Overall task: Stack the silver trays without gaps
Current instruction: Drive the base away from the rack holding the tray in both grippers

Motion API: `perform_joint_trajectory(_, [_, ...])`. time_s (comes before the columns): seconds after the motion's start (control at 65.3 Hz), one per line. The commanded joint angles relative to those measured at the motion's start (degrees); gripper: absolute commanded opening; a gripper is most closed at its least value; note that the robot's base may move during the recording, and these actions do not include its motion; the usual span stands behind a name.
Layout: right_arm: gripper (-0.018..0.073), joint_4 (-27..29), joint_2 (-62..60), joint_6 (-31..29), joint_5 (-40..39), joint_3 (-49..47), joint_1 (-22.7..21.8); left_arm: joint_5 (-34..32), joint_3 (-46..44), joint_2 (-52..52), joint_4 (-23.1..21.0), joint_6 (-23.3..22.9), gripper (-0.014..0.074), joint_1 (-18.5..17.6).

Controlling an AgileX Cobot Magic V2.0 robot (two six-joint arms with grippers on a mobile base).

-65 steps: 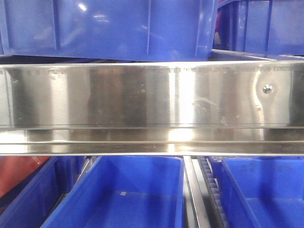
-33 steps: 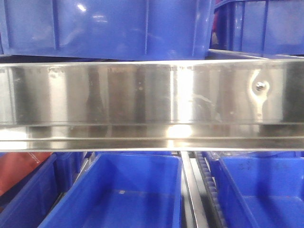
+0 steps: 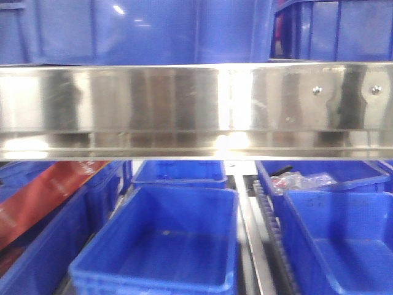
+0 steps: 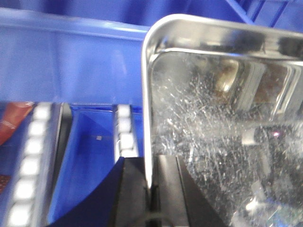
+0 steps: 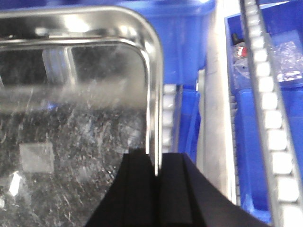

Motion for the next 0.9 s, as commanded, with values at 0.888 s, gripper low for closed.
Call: perform_joint_trajectory(0.888, [-0.0067,0.4,-0.5,-0.6,-2.9,-0.5,0.0,-4.9,-0.6,-0.9,1.1,0.0,-0.0016,-0.7])
